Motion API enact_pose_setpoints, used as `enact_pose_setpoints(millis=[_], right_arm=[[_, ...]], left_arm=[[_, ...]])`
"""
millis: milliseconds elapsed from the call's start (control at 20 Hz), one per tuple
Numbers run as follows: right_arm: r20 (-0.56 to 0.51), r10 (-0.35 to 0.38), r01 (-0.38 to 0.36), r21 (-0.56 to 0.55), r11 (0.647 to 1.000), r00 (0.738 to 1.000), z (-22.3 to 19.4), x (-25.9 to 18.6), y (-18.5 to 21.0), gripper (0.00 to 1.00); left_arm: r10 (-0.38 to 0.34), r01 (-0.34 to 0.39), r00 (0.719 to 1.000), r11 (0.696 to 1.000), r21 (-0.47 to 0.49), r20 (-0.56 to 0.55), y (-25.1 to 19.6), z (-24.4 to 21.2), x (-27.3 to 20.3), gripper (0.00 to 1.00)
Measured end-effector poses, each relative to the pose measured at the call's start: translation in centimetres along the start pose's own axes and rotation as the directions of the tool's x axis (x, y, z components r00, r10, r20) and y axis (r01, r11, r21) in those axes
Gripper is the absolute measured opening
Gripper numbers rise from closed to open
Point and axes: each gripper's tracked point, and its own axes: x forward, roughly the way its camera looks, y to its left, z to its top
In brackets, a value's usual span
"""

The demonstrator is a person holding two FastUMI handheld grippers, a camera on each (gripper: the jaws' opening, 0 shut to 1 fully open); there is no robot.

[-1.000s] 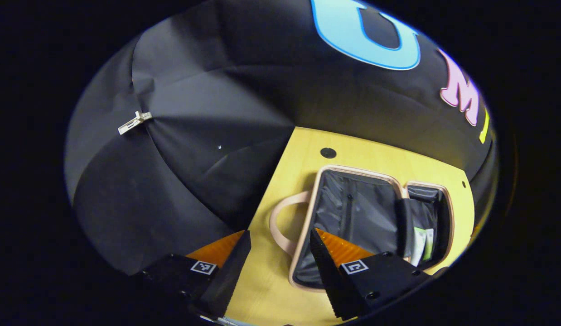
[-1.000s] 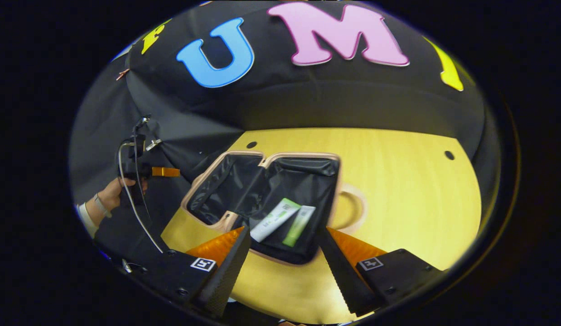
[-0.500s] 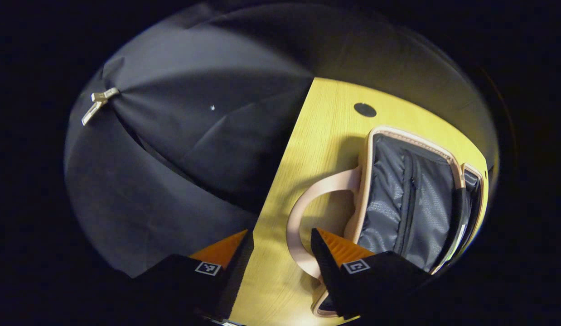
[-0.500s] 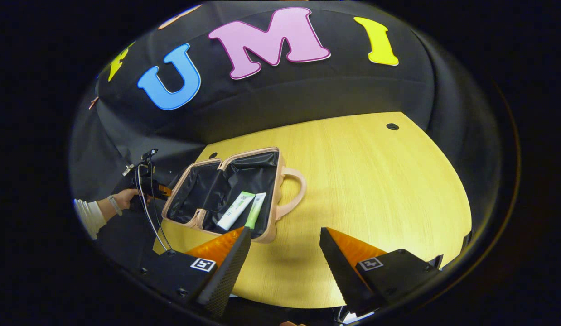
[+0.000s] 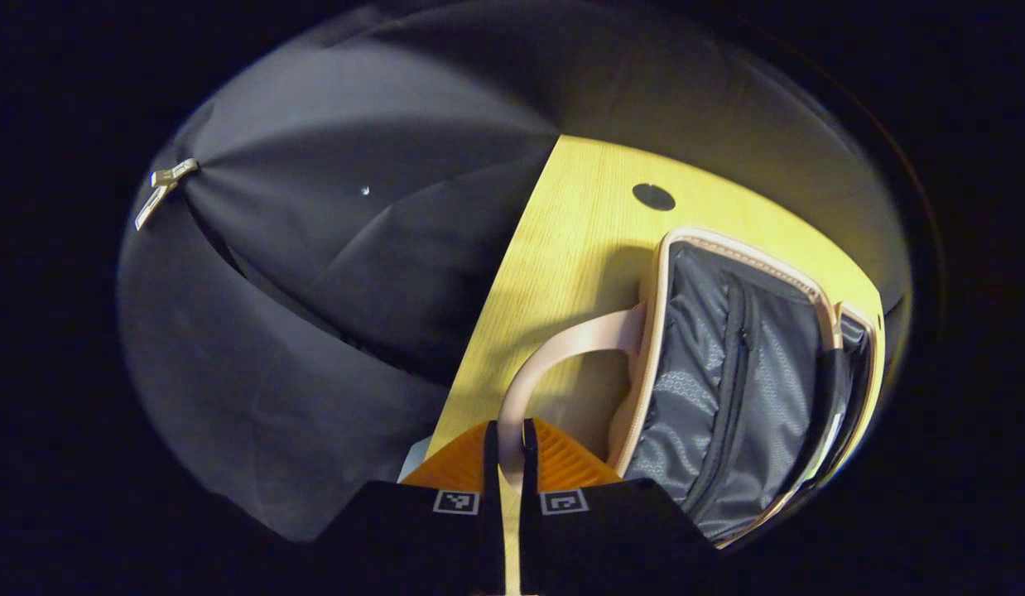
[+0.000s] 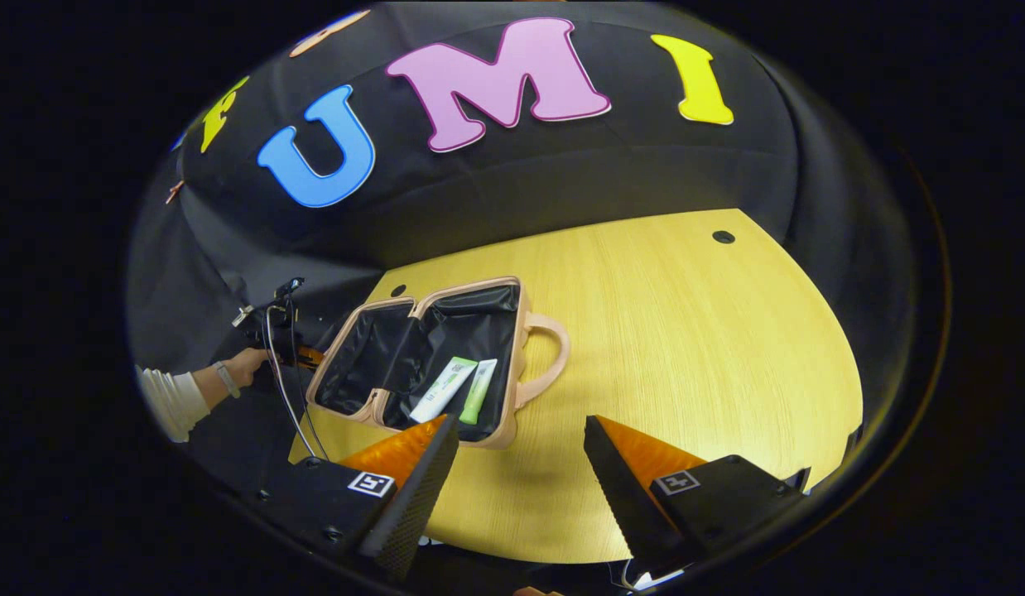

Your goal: First open the suitcase, pack the skin care products into it, and then close the suitcase.

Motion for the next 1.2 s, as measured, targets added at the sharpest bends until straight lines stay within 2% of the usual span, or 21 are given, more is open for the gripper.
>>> enact_pose_setpoints(millis=[250,400,500,550,600,700,800,1000,1100,1200], right_arm=[[0.021,0.049,-0.049,-0.028,0.998,0.999,1.3,0.5,1.1,0.97],[0.034,0.079,-0.077,-0.063,0.995,0.996,2.0,0.5,1.7,0.97],[0.037,0.102,-0.099,-0.073,0.992,0.994,2.3,0.5,2.1,0.97],[0.04,0.114,-0.111,-0.073,0.991,0.993,2.4,0.5,2.2,0.97],[0.042,0.124,-0.121,-0.073,0.99,0.991,2.6,0.5,2.3,0.97],[0.053,0.14,-0.136,-0.082,0.987,0.989,2.6,0.4,2.6,0.97],[0.064,0.146,-0.14,-0.094,0.986,0.987,2.7,-0.1,2.2,0.97],[0.094,0.14,-0.132,-0.085,0.988,0.986,2.8,-1.7,0.8,0.97],[0.111,0.128,-0.121,-0.067,0.99,0.986,2.7,-2.7,-0.2,0.97],[0.127,0.109,-0.103,-0.051,0.993,0.986,2.5,-3.8,-1.4,0.97]], left_arm=[[-0.083,0.089,0.987,0.995,-0.041,0.137,-0.4,3.3,-5.8,0.09],[-0.194,0.208,0.954,0.977,-0.039,0.227,-3.3,5.5,-11.8,0.09],[-0.23,0.23,0.932,0.973,0.034,0.281,-5.0,6.6,-15.7,0.06],[-0.257,0.248,0.918,0.966,0.069,0.302,-6.2,7.1,-17.9,0.1],[-0.281,0.263,0.904,0.96,0.097,0.323,-7.6,7.3,-19.9,0.06],[-0.341,0.304,0.867,0.94,0.155,0.365,-11.0,7.6,-23.9,0.06],[-0.403,0.343,0.832,0.914,0.218,0.381,-14.6,7.9,-27.3,0.06],[-0.496,0.387,0.788,0.86,0.332,0.365,-22.3,6.5,-31.2,0.06],[-0.566,0.445,0.752,0.814,0.374,0.337,-27.7,5.3,-33.0,0.06],[-0.644,0.513,0.714,0.748,0.42,0.274,-33.2,2.9,-34.0,0.06]])
